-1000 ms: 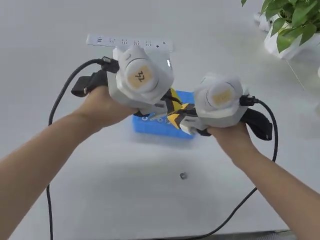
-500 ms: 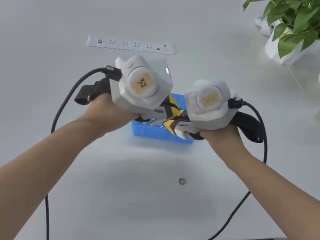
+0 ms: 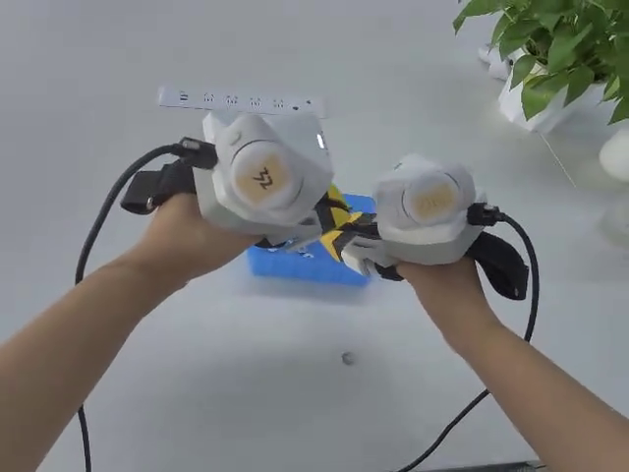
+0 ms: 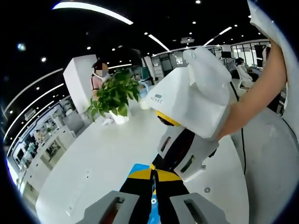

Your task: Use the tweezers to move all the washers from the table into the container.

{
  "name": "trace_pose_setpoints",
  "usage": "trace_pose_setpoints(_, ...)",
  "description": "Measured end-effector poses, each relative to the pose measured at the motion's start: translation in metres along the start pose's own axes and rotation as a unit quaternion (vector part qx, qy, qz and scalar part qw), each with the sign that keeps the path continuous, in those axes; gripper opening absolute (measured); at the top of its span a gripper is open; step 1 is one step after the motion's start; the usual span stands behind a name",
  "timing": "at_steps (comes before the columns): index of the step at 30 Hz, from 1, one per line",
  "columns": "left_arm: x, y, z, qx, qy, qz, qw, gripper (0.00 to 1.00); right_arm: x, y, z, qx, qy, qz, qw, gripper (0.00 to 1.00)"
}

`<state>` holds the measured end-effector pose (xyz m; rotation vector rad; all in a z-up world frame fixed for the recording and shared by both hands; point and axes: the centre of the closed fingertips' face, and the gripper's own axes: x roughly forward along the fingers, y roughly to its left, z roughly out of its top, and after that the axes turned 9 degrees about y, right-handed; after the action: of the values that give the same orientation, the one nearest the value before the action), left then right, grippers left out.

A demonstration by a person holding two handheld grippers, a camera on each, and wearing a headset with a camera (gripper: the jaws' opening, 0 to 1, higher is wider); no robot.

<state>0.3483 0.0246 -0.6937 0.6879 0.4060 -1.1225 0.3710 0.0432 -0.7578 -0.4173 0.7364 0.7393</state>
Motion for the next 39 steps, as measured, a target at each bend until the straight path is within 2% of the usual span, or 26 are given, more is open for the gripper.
trace_pose_setpoints(5, -0.015, -0.014, 0.013, 0.000, -0.016, 0.001, 0.9999, 0.00, -0.020, 0.005, -0.003, 0.001, -0.014, -0.022, 0.9997, 0.06)
trace_pose_setpoints(8, -0.020, -0.028, 0.022, -0.012, -0.035, -0.014, 0.9992, 0.00, -0.032, 0.012, -0.011, 0.013, -0.021, -0.024, 0.9994, 0.07)
trace_pose_setpoints(12, -0.022, -0.044, 0.022, -0.022, -0.042, -0.035, 0.9983, 0.00, -0.042, 0.022, -0.027, 0.045, -0.024, -0.023, 0.9984, 0.09)
trace_pose_setpoints(14, -0.021, -0.052, 0.020, -0.029, -0.043, -0.047, 0.9976, 0.00, -0.044, 0.026, -0.035, 0.053, -0.019, -0.022, 0.9982, 0.11)
trace_pose_setpoints(17, -0.018, -0.061, 0.016, -0.037, -0.045, -0.059, 0.9966, 0.00, -0.044, 0.033, -0.045, 0.061, -0.013, -0.021, 0.9978, 0.08)
trace_pose_setpoints(24, -0.012, -0.081, 0.000, -0.053, -0.028, -0.085, 0.9946, 0.00, -0.037, 0.048, -0.067, 0.076, 0.006, -0.016, 0.9970, 0.09)
trace_pose_setpoints(32, -0.004, -0.091, -0.011, -0.048, -0.006, -0.100, 0.9938, 0.00, -0.028, 0.057, -0.079, 0.088, 0.018, 0.001, 0.9960, 0.09)
trace_pose_setpoints(39, 0.001, -0.097, -0.020, -0.064, 0.003, -0.109, 0.9920, 0.00, -0.021, 0.067, -0.087, 0.083, 0.029, 0.012, 0.9961, 0.08)
